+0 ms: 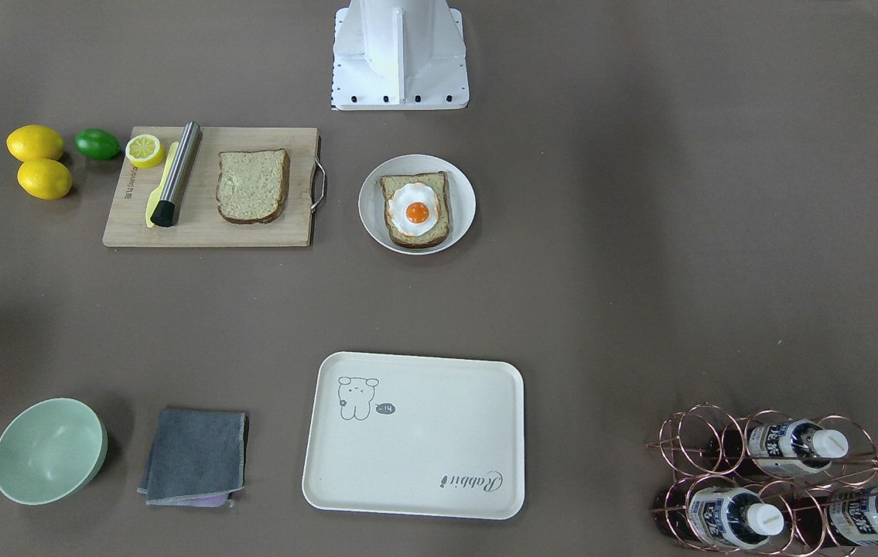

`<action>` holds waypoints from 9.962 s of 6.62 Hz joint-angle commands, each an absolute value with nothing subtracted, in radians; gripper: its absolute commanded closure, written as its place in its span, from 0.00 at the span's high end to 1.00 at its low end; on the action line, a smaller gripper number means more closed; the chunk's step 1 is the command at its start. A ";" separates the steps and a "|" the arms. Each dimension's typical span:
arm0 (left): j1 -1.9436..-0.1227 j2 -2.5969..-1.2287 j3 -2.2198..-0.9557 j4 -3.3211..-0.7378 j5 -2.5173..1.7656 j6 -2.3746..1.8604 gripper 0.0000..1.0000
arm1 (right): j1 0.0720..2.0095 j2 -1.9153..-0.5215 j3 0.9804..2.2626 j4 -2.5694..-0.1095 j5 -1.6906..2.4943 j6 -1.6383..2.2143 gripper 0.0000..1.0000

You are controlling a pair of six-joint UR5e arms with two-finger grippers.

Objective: Make sandwich and place on tray

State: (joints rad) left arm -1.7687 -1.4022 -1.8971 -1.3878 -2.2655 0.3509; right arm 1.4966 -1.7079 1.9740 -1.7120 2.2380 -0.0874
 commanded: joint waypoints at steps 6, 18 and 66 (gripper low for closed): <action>-1.776 -1.385 -1.875 -1.399 -2.279 0.351 0.97 | 1.494 -1.704 1.967 -1.710 2.252 -0.086 1.00; -1.732 -1.356 -1.907 -1.397 -2.395 0.209 0.97 | 1.067 -1.713 2.146 -1.414 2.320 0.742 0.95; -1.683 -1.348 -1.971 -1.404 -2.341 0.123 0.97 | 0.486 -1.006 1.638 -1.012 2.126 1.443 0.73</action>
